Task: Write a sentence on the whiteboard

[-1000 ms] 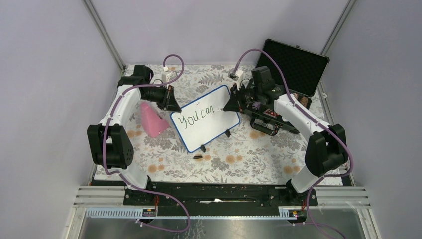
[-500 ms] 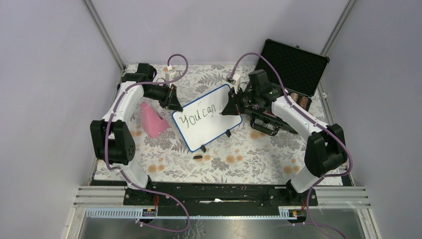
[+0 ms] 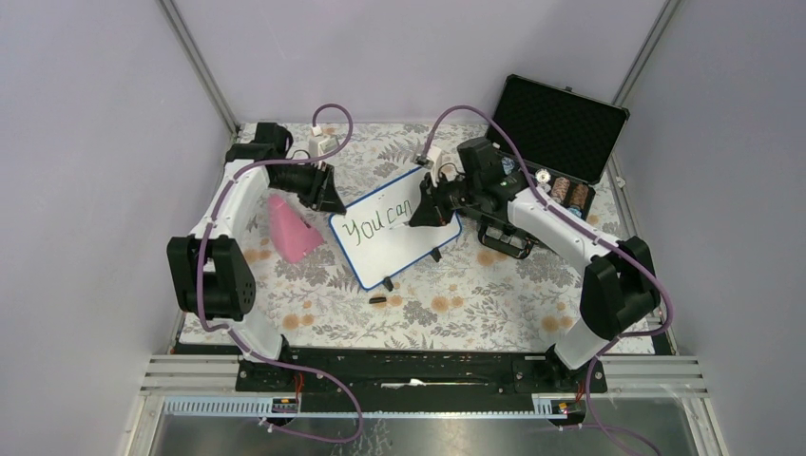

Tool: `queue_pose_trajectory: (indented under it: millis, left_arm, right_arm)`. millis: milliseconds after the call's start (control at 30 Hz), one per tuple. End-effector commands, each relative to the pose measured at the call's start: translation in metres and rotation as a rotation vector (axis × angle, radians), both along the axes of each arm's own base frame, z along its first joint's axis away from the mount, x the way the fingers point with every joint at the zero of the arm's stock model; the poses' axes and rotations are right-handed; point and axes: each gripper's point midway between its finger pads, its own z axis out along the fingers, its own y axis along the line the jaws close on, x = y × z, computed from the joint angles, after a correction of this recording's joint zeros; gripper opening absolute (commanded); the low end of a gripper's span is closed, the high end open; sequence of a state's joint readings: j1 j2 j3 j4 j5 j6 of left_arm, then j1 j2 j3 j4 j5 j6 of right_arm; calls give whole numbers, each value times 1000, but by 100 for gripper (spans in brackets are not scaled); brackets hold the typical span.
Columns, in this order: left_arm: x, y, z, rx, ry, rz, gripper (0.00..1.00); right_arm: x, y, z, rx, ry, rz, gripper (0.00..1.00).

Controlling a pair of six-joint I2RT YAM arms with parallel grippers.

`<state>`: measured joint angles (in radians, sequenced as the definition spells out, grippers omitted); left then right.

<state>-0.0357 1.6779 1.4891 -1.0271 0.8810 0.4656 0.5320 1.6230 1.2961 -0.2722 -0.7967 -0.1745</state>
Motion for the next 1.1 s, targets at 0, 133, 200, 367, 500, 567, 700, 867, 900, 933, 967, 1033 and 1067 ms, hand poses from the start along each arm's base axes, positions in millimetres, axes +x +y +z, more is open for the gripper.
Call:
queue_pose_trajectory:
  millis: [0, 133, 200, 367, 500, 567, 700, 867, 900, 933, 967, 1033, 1067]
  left_arm:
    - [0, 6, 16, -14, -68, 22, 35]
    - [-2, 6, 17, -26, -62, 24, 33]
    - [-2, 5, 17, -33, -59, 23, 32]
    - [-2, 5, 14, -37, -49, 21, 30]
    - [-3, 4, 14, -45, -48, 17, 28]
    - [-3, 4, 13, -45, -42, 19, 26]
    - [-3, 3, 12, -47, -40, 17, 17]
    - [-3, 3, 12, -47, -38, 17, 11]
    - [-3, 3, 12, -47, -40, 16, 11]
    - [-3, 3, 12, -47, -40, 16, 10]
    - [-2, 3, 13, -47, -41, 16, 9]
    - [-2, 3, 13, -47, -43, 16, 7]
    - [-3, 3, 13, -47, -42, 15, 6]
  right_arm:
    - [-1, 25, 13, 14, -111, 45, 0]
    - [-8, 37, -1, -11, -166, 43, 0]
    - [-8, 39, -10, -13, -180, 26, 0]
    - [-11, 46, -27, -19, -187, 26, 0]
    - [-15, 53, -35, -9, -218, 35, 0]
    - [-17, 55, -36, -4, -225, 40, 0]
    - [-19, 59, -41, -15, -229, 47, 0]
    - [-24, 61, -42, -17, -226, 62, 0]
    - [-26, 62, -42, -19, -225, 69, 0]
    - [-26, 62, -43, -21, -225, 72, 0]
    - [-28, 63, -43, -23, -225, 77, 0]
    - [-30, 63, -44, -26, -225, 80, 0]
    - [-30, 63, -44, -26, -229, 82, 0]
